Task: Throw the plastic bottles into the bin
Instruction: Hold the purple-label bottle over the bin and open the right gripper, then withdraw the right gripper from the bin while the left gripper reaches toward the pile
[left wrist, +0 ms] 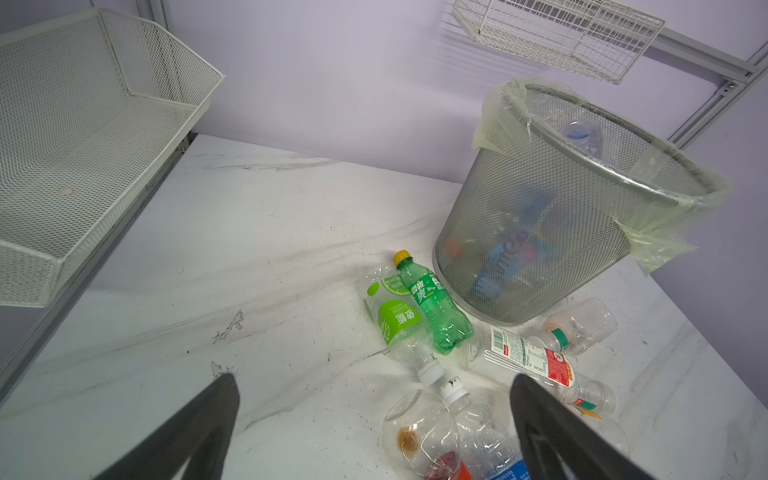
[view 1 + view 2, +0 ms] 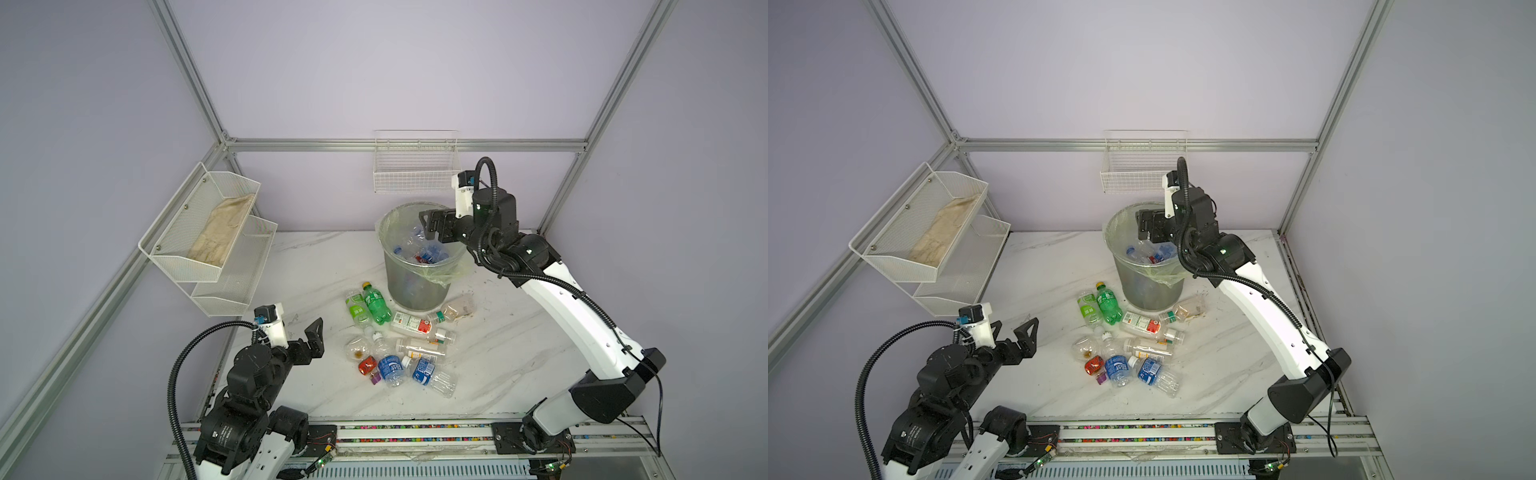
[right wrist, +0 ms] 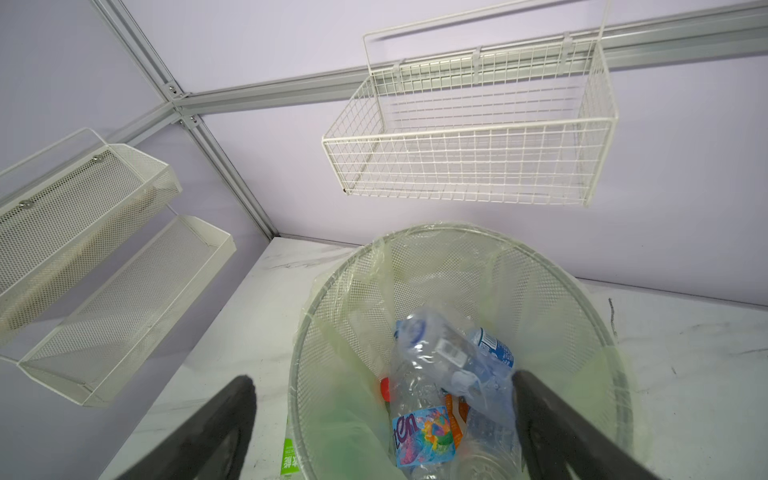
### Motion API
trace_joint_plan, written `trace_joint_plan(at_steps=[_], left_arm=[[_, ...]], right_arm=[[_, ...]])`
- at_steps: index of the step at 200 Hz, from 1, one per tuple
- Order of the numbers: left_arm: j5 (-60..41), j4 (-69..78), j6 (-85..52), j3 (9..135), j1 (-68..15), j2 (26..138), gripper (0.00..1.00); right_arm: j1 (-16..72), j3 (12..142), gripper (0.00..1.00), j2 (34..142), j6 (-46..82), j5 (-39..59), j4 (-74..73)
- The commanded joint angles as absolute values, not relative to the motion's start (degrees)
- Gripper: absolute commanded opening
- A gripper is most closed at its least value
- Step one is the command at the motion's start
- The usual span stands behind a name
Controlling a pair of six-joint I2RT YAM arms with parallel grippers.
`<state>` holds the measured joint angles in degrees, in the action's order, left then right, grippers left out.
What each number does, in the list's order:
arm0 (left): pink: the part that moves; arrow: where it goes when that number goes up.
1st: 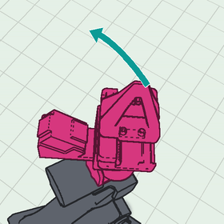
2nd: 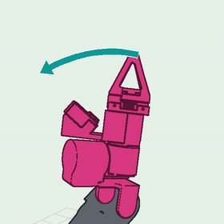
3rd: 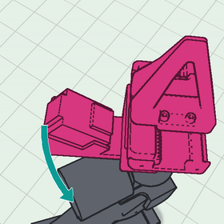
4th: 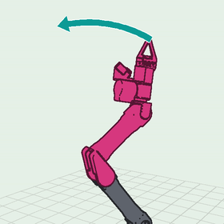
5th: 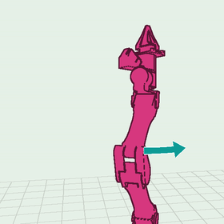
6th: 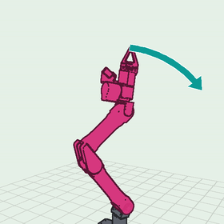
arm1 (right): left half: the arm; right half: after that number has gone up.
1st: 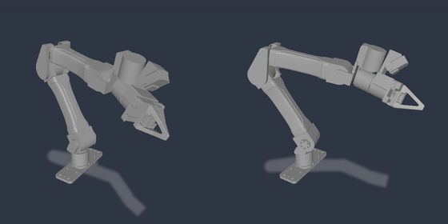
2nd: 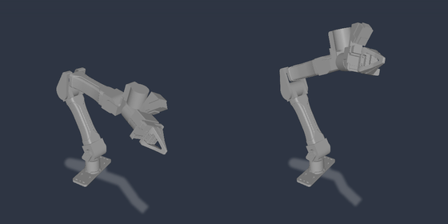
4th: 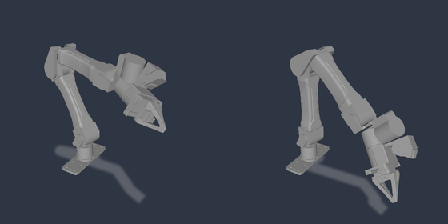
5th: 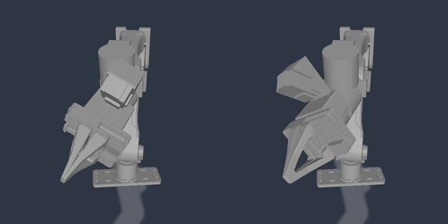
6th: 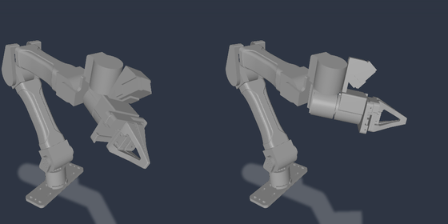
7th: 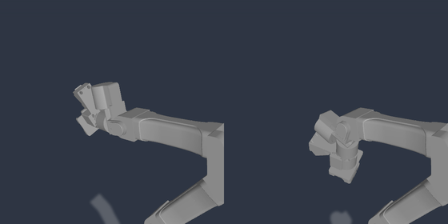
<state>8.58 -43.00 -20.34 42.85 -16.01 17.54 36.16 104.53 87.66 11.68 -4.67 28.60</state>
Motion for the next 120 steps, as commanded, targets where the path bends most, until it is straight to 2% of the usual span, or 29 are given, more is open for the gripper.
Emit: trace_joint_plan(at_steps=[1, 82, 120], left_arm=[[9.13, -42.67, -19.69, 40.96, -16.70, 18.00, 1.00], [6.88, -41.85, -20.49, 41.01, -17.83, 23.55, 1.00], [2.86, -40.82, -24.17, 40.09, -18.15, 29.21, 1.00]], right_arm=[[36.22, 101.92, 0.97, 86.00, 12.13, -3.66, 27.51], [36.25, 93.36, 0.97, 79.00, 12.39, -2.49, 26.98], [36.21, 91.02, 0.98, 75.53, 12.57, -1.05, 28.25]])
